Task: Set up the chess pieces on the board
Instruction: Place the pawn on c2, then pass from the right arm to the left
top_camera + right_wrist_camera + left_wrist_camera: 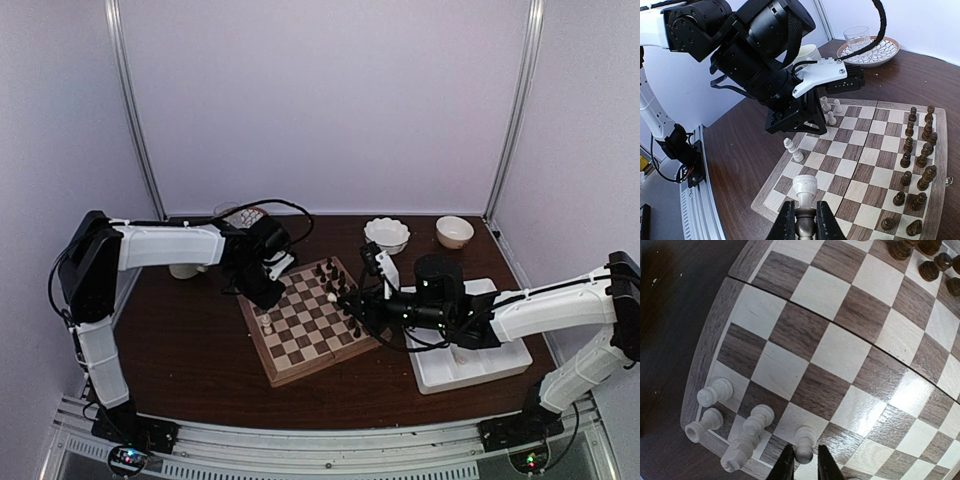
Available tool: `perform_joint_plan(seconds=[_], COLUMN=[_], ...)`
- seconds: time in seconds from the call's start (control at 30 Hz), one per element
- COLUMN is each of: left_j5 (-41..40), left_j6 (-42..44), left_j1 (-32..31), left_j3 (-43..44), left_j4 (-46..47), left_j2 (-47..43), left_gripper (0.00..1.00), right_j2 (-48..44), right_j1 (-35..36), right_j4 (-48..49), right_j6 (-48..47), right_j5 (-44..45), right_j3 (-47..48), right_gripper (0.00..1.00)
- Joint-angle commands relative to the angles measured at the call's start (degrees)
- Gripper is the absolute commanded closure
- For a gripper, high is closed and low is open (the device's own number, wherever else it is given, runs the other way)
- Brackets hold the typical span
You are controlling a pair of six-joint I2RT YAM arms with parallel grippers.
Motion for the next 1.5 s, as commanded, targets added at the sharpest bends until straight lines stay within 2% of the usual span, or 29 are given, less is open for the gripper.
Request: perform_joint_plan(seconds=[0.0,0.17,0.33,0.5,0.57,0.67,0.8,1.0,1.13,1.23,1.47], left_j5=[1.21,1.41,5.50,13.22,17.76,19.88,20.99,19.58,18.75,18.84,20.30], left_j6=[0.53,0.70,1.81,6.05,8.90,15.50,22.30,28.41,29.52,29.87,32.31], left_j1=[0.45,0.37,-0.25,-2.87,-3.98,-6.49,-10.24,-12.61,-13.23,-13.56,-14.64], left_j3=[-1.04,-4.43,-10.90,-23.26,-28.66,-37.09,-43.45,-46.38,-47.77,-47.76,-46.56], left_j4=[2.66,5.40,11.66,26.50,32.91,42.82,52.08,58.42,61.94,62.43,60.48], left_j2=[-4.31,-9.61,-19.94,-33.38,-37.86,-42.83,-44.95,-42.75,-42.17,-41.75,-40.10], left_gripper=[0.80,0.72,0.64,0.54,0.51,0.45,0.39,0.17,0.18,0.25,0.33], right_j2=[-0.51,1.31,2.87,2.80,3.03,4.12,5.74,7.50,8.57,9.47,10.36], right_j1=[-0.25,-0.25,-0.25,-0.24,-0.22,-0.25,-0.25,-0.24,-0.16,-0.08,0.10], right_j4=[0.55,-3.44,-3.65,-2.84,-2.23,-2.70,-1.77,-0.11,0.76,1.59,4.46], right_j6=[0.02,-0.40,-0.32,-0.03,0.44,1.20,2.58,3.63,4.11,4.76,6.22], right_j5=[-0.37,-1.42,-3.07,-5.62,-8.26,-14.15,-18.84,-22.16,-24.08,-25.65,-28.57], right_j3=[0.42,3.08,4.11,4.13,4.49,6.39,7.38,7.88,8.21,8.60,8.59], right_gripper=[1.00,1.00,1.00,1.00,1.00,0.99,0.99,0.99,0.99,1.00,1.00])
